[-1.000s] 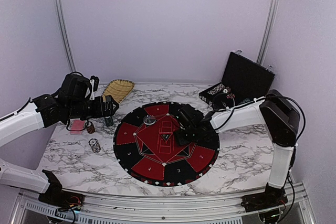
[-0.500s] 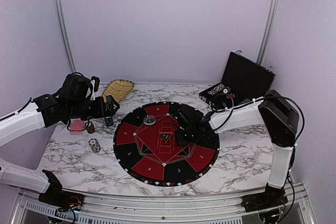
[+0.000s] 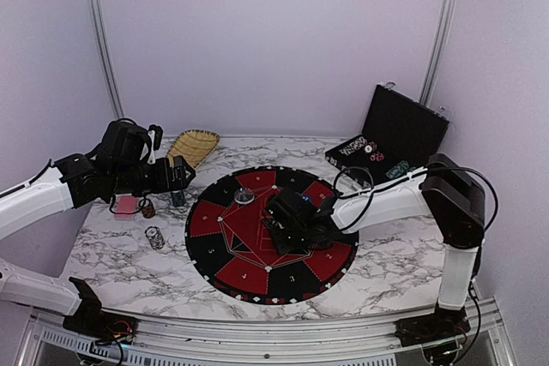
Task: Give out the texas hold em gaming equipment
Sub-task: Move the big blind button to position 5.
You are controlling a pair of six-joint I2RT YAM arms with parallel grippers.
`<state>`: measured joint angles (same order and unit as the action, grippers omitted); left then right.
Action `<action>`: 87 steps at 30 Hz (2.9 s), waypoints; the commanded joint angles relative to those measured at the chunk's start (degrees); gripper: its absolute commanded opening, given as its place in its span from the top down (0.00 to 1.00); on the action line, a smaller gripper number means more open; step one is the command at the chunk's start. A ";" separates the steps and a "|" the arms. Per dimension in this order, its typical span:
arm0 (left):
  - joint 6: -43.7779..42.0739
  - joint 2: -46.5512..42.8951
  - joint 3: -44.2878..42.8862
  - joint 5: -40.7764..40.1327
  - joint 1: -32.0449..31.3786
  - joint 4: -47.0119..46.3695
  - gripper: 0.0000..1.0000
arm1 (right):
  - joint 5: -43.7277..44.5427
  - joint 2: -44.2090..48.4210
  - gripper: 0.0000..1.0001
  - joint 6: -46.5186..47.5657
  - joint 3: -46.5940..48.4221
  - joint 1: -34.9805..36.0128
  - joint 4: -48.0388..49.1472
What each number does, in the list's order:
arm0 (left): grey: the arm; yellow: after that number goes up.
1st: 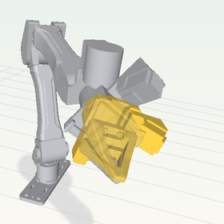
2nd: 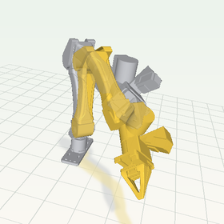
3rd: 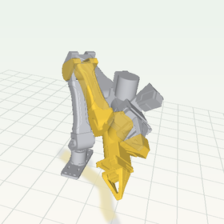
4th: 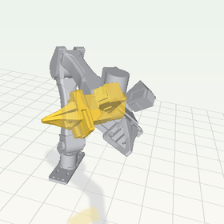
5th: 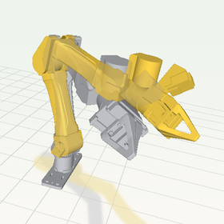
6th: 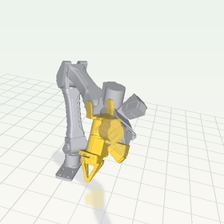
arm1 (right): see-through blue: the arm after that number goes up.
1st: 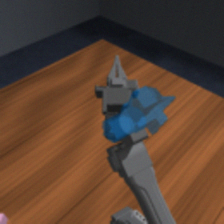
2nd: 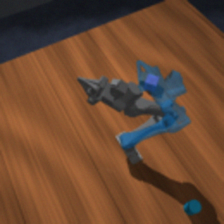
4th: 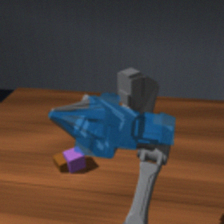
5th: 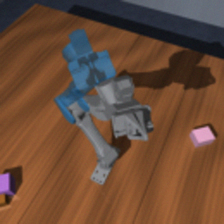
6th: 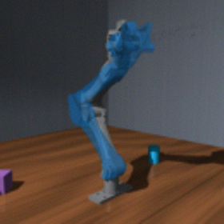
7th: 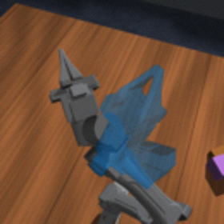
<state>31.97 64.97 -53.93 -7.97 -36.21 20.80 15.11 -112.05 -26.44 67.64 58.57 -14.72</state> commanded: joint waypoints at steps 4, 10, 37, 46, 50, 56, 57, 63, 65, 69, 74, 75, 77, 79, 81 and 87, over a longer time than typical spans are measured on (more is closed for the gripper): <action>0.11 -0.98 0.31 -0.33 0.26 -1.57 0.01 | -5.88 -7.59 0.53 -0.22 9.74 8.46 -7.25; -0.06 -1.79 0.71 -0.48 0.26 -1.41 0.01 | -5.70 -15.74 0.53 2.42 21.11 8.90 -9.95; -0.28 -2.26 0.33 -0.59 0.52 -0.74 0.01 | -1.72 -18.02 0.53 3.38 24.08 6.53 -12.81; -0.42 -1.87 -0.10 -0.43 0.52 -0.72 0.01 | -2.71 -16.76 0.51 3.65 23.22 5.85 -12.10; -0.40 -1.68 -0.27 -0.34 0.52 -0.72 0.01 | -3.28 -16.62 0.48 3.84 23.41 6.01 -11.98; -0.49 -1.64 -0.29 -0.30 0.52 -0.68 0.01 | -3.05 -15.56 0.44 3.67 22.81 6.03 -12.13; -0.52 -1.62 -0.30 -0.32 0.52 -0.72 0.01 | -3.08 -15.22 0.42 3.74 22.80 6.04 -12.09; -0.41 -1.43 -0.47 -0.13 0.52 -0.75 0.01 | -4.26 -13.61 0.32 4.17 23.37 6.13 -11.74; -0.41 -1.40 -0.56 -0.12 0.52 -0.72 0.01 | -4.62 -13.28 0.29 4.40 23.90 6.17 -11.76; -0.50 -1.60 -0.47 -0.21 0.52 -0.70 0.01 | -4.88 -12.00 0.26 4.69 24.63 6.37 -11.99; -0.50 -1.85 -0.38 -0.29 0.59 -0.70 0.01 | -2.88 -8.73 0.24 5.10 23.98 6.16 -12.36; -0.50 -1.87 -0.46 -0.29 0.61 -0.72 0.01 | -2.25 -8.13 0.24 5.20 23.76 5.91 -12.55; -0.50 -1.81 -0.47 -0.30 0.57 -0.74 0.01 | -1.53 -7.01 0.24 5.48 22.97 5.07 -12.61; -0.50 -1.75 -0.47 -0.25 0.61 -0.71 0.01 | -1.19 -6.09 0.24 5.65 21.94 3.89 -12.54; -0.47 -1.70 -0.47 -0.21 0.60 -0.72 0.01 | -1.02 -5.40 0.24 5.90 20.79 2.67 -12.36; -0.58 -1.67 -0.38 -0.21 0.61 -0.72 0.01 | -2.04 -4.12 0.23 8.03 17.56 -2.02 -11.11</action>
<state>31.94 62.98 -53.36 -7.99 -35.88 20.84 12.95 -117.71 -20.43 86.76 59.51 -26.22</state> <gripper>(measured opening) 0.989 0.761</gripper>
